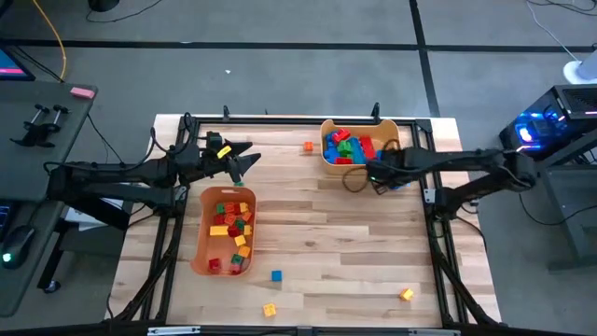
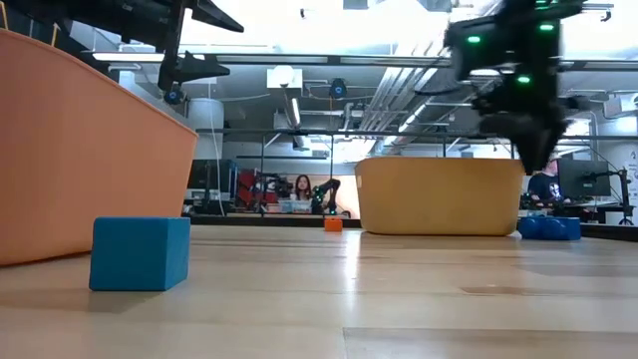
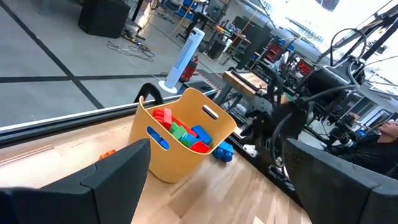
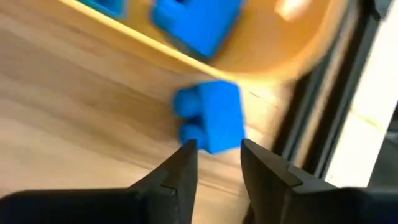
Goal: Sort blocks by size
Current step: Adjust the yellow bin, then put the blue game piece into the yellow bin
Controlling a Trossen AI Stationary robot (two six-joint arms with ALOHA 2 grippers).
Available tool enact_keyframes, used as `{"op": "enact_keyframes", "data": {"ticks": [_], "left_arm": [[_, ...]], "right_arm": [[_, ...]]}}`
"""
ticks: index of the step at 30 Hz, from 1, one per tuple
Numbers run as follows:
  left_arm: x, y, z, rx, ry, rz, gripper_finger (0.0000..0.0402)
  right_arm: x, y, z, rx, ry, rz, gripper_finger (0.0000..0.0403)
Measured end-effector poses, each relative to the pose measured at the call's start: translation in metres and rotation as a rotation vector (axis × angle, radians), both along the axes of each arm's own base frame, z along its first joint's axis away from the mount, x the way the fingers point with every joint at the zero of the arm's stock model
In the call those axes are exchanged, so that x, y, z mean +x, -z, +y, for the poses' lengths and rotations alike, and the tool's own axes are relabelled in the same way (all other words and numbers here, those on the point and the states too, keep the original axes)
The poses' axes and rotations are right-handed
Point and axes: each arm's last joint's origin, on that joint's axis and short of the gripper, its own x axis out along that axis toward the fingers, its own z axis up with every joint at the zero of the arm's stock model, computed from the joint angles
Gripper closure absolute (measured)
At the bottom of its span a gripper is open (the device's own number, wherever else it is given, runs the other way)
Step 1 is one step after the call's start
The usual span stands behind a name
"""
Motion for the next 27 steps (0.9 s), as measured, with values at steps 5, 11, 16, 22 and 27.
{"op": "enact_keyframes", "data": {"ticks": [5, 11, 16, 22, 27], "left_arm": [[0.0, 0.0, 0.0, 0.001, -0.007, 0.0, 0.0051], [0.0, 0.0, 0.0, -0.007, -0.008, -0.005, 0.0051], [0.0, 0.0, 0.0, -0.023, -0.011, -0.013, 0.0051], [0.0, 0.0, 0.0, -0.023, -0.012, -0.013, 0.0051], [0.0, 0.0, 0.0, -0.023, -0.012, -0.01, 0.0051]], "right_arm": [[-0.034, 0.018, 0.003, -0.062, 0.135, -0.098, 0.0329], [-0.046, 0.049, -0.002, -0.088, 0.243, -0.164, 0.0397], [-0.049, 0.063, -0.006, -0.138, 0.295, -0.193, 0.0397], [-0.047, 0.067, -0.006, -0.123, 0.287, -0.228, 0.0401], [-0.035, 0.067, 0.004, -0.058, 0.218, -0.326, 0.0402]]}}
